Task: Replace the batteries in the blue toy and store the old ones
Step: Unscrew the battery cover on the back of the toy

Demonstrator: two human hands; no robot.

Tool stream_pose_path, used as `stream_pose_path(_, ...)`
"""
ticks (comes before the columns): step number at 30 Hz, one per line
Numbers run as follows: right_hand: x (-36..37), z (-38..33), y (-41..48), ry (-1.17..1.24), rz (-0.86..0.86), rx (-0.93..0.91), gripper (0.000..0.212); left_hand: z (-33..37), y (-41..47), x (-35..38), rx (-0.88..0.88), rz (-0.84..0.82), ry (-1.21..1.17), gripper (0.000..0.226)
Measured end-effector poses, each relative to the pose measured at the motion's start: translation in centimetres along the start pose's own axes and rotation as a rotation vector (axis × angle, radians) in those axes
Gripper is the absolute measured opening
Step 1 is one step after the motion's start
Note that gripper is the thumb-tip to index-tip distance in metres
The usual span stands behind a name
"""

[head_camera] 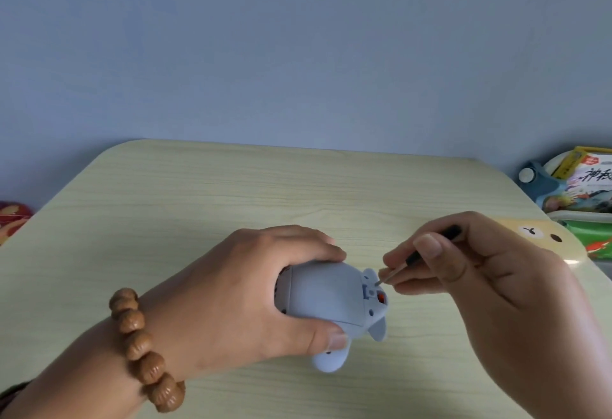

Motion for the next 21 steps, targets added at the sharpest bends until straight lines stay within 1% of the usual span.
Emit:
stream_pose_path(4,0.3,0.1,0.0,0.112,-0.013,0.042,0.027,-0.1,-0.1,0.0,-0.013,-0.002,0.003,0.071)
stream_pose_path(7,0.5,0.0,-0.1,0.113,-0.039,0.047,0.028,-0.1,-0.1,0.0,-0.016,-0.004,0.01,0.071)
stream_pose_path(10,0.3,-0.1,0.0,0.065,-0.037,0.032,0.028,0.1,-0.1,-0.1,-0.03,-0.002,0.005,0.07)
stream_pose_path(13,0.4,-0.8,0.2,-0.013,-0.054,-0.029,0.022,0.2,-0.2,-0.1,-0.043,0.007,0.002,0.07)
stream_pose_path(15,0.5,-1.1,0.4,-0.053,-0.036,-0.073,0.017,0.3,-0.2,-0.1,-0.048,0.01,0.002,0.069)
stream_pose_path(17,0.6,-1.2,0.4,-0.141,0.011,-0.121,0.029,0.3,-0.2,0.1,-0.059,0.003,-0.014,0.068)
stream_pose_path(18,0.7,-1.4,0.4,-0.22,0.041,-0.177,0.035,0.3,-0.2,0.1,-0.063,0.0,-0.026,0.068)
stream_pose_path(20,1.0,-1.9,0.0,-0.35,0.082,-0.301,0.038,0.4,-0.3,0.2,-0.068,0.001,-0.029,0.069)
stream_pose_path(21,1.1,-1.9,-0.2,-0.353,0.09,-0.322,0.037,0.4,-0.3,0.2,-0.068,0.001,-0.024,0.07)
Point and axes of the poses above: each hand's wrist, its own y-axis towards the middle knuckle, its own x-axis out of the palm, z = x × y, the point moved 5 cm from there along y, towards the middle knuckle, and after that the axes turned 5 degrees about -y, right-handed, at the moved point
